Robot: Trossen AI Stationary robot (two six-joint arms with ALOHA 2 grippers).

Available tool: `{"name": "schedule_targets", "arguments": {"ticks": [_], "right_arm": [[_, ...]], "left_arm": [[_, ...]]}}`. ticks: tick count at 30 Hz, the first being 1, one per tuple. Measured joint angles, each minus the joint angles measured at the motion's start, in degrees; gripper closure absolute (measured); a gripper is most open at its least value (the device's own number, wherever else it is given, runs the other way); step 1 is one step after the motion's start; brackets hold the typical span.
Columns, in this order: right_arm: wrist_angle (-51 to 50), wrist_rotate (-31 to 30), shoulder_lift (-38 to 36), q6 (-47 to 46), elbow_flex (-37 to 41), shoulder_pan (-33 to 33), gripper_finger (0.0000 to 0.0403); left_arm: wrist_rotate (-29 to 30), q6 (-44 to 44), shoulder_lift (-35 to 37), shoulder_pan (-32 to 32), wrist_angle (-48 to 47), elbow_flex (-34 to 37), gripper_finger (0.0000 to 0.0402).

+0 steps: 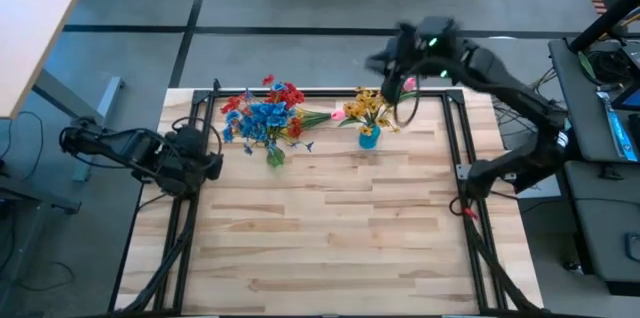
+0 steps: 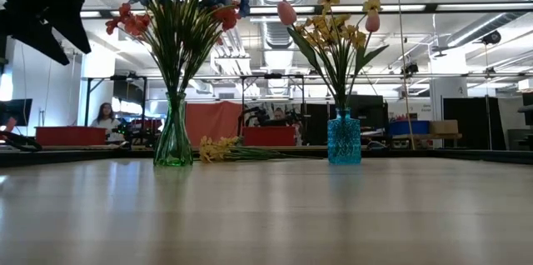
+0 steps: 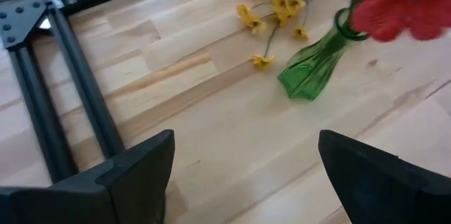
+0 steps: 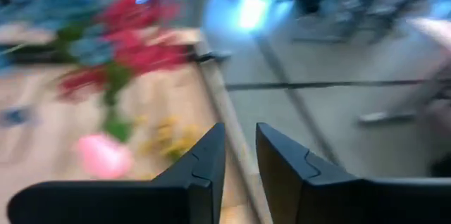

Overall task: Sort flowers into vase by color
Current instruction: Put the yellow flowers into the blue vase

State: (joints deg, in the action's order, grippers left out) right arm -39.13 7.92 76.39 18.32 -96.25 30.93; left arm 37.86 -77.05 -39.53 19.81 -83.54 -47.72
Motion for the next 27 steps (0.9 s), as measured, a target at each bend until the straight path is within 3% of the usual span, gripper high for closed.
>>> {"name": "schedule_targets", "arguments": {"ticks": [4,11,15,20,24,27], "right_arm": [[-2.97,-4.31,0.95,-0.37,0.21,-10.94,0.0348],[-11.77,-34.13,2.65,-2.92,0.13,-34.56,0.0364],[-14.67,-30.81,2.37,-11.18,0.14,-44.01,0.0365],[-14.93,-28.71,3.67,-22.43,3.83,-50.11,0.0365],[-14.66,-26.98,8.83,-26.19,7.66,-53.05,0.0365],[-14.52,-30.1,14.26,-26.24,8.38,-54.53,0.0365]], "left_arm": [[0.42,0.01,-1.88,2.49,4.64,1.68,0.0066],[1.5,-2.17,-5.79,8.61,12.06,5.88,0.0066],[2.13,-2.56,-8.09,11.92,12.57,6.18,0.0066],[3.67,-3.01,-10.18,15.33,14.7,6.18,0.0066],[3.62,-3.04,-12.58,18.32,18.32,6.18,0.0066],[3.03,-3.39,-14.6,21.0,20.99,6.18,0.0066]]}}
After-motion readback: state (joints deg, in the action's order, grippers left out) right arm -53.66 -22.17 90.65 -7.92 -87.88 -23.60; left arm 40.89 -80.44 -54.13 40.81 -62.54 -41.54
